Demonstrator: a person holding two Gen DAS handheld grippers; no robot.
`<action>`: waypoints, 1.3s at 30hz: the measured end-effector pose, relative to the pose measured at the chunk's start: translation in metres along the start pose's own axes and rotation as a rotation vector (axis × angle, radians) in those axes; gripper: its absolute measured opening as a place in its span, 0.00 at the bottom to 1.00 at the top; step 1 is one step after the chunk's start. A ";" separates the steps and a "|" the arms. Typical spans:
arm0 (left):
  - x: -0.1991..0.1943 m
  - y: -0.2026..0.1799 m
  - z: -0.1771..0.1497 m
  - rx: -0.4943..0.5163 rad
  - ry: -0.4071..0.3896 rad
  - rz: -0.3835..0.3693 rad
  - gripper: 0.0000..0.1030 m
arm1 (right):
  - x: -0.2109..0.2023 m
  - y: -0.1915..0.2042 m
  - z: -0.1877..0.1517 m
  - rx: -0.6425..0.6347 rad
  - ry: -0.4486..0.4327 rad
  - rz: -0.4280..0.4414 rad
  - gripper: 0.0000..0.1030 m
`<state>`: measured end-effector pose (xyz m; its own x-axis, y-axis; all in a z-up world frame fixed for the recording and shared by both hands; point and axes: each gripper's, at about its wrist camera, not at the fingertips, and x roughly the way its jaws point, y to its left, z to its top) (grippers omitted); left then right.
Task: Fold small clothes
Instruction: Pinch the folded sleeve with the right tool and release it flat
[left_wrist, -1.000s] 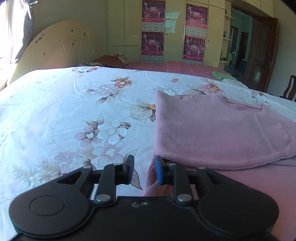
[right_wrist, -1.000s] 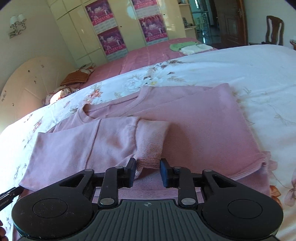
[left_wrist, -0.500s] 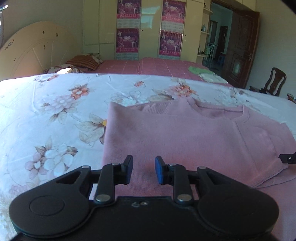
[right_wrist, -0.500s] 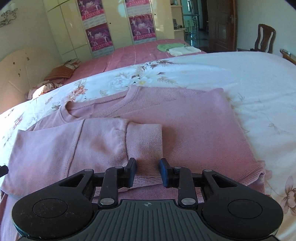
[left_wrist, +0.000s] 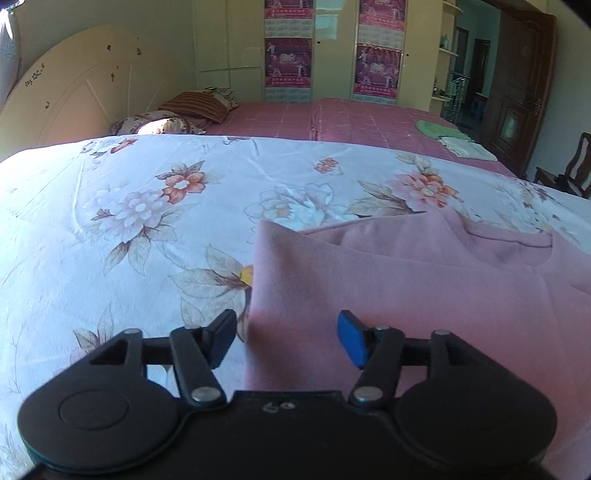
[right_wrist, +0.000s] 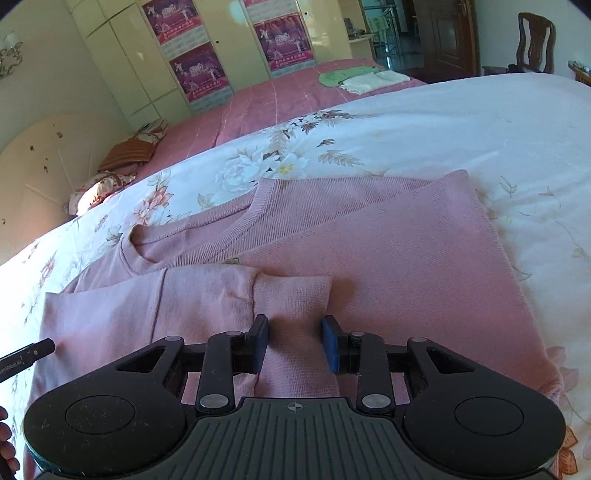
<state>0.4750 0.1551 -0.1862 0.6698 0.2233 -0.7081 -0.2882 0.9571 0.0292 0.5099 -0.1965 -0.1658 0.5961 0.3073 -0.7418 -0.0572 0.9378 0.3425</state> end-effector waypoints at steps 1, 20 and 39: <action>0.005 0.002 0.002 -0.004 -0.005 0.015 0.65 | 0.003 0.001 0.002 0.002 0.001 0.001 0.31; 0.030 0.006 0.009 -0.008 -0.087 -0.031 0.10 | 0.027 0.015 -0.003 -0.209 -0.099 -0.123 0.08; -0.052 -0.020 -0.023 0.056 -0.091 -0.114 0.25 | -0.022 0.053 -0.023 -0.322 -0.157 -0.059 0.27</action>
<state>0.4304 0.1204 -0.1659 0.7557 0.1262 -0.6426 -0.1699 0.9854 -0.0063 0.4751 -0.1502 -0.1448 0.7204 0.2462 -0.6484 -0.2534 0.9637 0.0844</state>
